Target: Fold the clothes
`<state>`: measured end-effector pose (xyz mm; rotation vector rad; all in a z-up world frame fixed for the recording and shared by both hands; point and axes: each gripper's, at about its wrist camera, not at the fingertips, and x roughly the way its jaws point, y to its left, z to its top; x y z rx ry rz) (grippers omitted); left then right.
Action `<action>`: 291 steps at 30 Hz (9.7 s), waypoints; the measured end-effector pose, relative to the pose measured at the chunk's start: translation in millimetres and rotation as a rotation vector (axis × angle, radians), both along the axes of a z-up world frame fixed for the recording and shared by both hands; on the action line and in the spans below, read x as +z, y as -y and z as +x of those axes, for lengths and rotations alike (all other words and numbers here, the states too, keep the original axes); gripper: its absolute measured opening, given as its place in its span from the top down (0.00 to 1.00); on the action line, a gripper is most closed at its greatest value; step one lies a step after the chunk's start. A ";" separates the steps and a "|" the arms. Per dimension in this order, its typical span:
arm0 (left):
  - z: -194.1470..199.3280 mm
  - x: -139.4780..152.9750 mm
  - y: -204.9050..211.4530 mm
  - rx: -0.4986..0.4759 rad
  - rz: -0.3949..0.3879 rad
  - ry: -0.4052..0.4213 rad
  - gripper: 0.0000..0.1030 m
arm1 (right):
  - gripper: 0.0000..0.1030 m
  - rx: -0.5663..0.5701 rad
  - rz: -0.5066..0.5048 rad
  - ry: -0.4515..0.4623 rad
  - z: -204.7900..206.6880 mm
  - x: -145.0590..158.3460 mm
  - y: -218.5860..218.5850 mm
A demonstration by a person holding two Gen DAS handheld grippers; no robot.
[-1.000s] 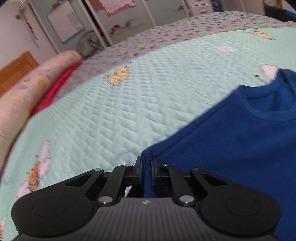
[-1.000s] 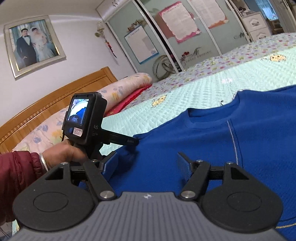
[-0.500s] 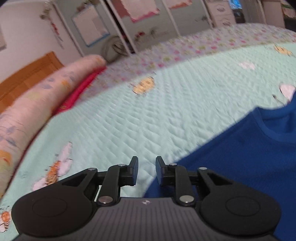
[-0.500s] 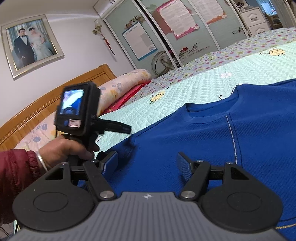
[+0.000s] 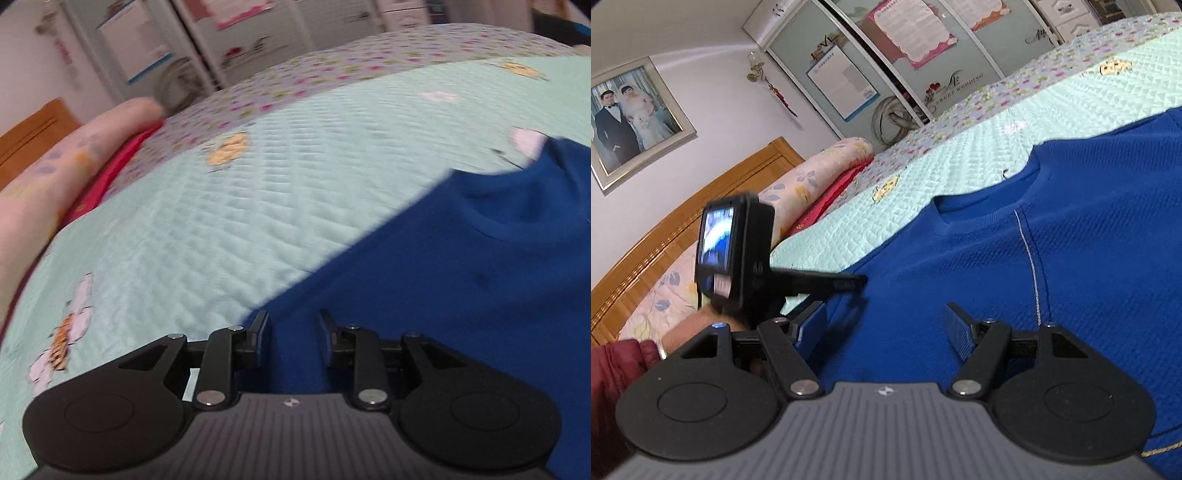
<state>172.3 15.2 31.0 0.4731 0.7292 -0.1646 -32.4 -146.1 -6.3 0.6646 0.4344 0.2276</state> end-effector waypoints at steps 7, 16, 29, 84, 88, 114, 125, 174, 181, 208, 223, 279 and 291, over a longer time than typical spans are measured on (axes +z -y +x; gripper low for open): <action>-46.2 55.8 -49.0 0.051 -0.204 0.024 0.71 | 0.32 0.008 0.020 -0.017 3.9 -3.5 2.2; -182.4 75.1 -172.4 0.404 -0.076 0.132 0.30 | 0.32 0.021 0.012 -0.018 6.1 -4.4 0.8; -240.6 27.7 -122.5 0.241 -0.036 0.088 0.29 | 0.32 0.033 -0.002 -0.021 5.6 -6.3 -0.2; -189.8 0.6 -266.3 0.007 0.004 0.097 0.54 | 0.32 0.126 -0.249 -0.057 -19.5 -3.0 -63.9; -199.6 -16.7 -274.1 -0.076 0.148 0.089 0.51 | 0.32 0.125 -0.240 -0.056 -19.1 -3.5 -62.9; -107.3 36.2 -423.7 0.646 -1.097 -0.416 0.66 | 0.32 0.125 -0.219 -0.054 -19.4 -4.5 -61.2; -201.2 -2.0 -420.0 0.728 -1.257 -0.014 0.50 | 0.32 0.127 -0.194 -0.051 -19.6 -5.0 -57.4; -247.0 -0.2 -351.6 0.953 -1.226 0.106 0.38 | 0.39 0.796 -1.338 0.464 6.2 10.6 -311.5; -206.5 -17.3 -365.8 1.015 -1.283 0.153 0.36 | 0.39 0.781 -1.346 0.483 17.0 5.4 -318.7; -63.7 72.8 -373.2 0.721 -0.807 0.412 0.89 | 0.61 0.579 -0.902 0.199 112.3 28.1 -342.8; -112.4 35.5 -412.3 0.898 -0.862 0.296 0.89 | 0.52 0.259 -0.262 -0.058 61.6 26.5 -141.1; -139.2 18.8 -312.9 0.710 -0.461 0.160 0.43 | 0.76 0.595 -0.714 0.152 29.2 40.0 -169.4; -111.1 -6.3 -278.1 0.585 -0.392 0.032 0.25 | 1.00 0.531 -0.140 -0.345 87.3 -2.1 -157.1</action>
